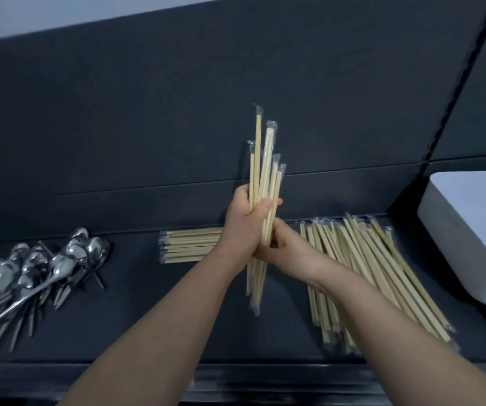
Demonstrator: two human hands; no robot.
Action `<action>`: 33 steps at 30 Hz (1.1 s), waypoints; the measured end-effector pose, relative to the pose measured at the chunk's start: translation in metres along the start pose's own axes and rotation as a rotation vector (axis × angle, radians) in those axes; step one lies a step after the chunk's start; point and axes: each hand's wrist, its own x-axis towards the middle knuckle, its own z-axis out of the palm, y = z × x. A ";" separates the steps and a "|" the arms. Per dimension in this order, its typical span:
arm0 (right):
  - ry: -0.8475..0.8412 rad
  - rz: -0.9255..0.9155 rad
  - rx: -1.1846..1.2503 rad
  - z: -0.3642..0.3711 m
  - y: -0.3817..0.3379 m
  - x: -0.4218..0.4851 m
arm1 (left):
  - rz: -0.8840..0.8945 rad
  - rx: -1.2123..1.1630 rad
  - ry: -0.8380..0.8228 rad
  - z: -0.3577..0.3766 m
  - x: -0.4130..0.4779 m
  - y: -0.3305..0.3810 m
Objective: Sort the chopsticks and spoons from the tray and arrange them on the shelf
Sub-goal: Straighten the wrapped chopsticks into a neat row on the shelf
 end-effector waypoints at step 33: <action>0.070 0.348 -0.938 0.083 0.041 0.047 | -0.410 -0.672 0.269 -0.150 0.005 -0.069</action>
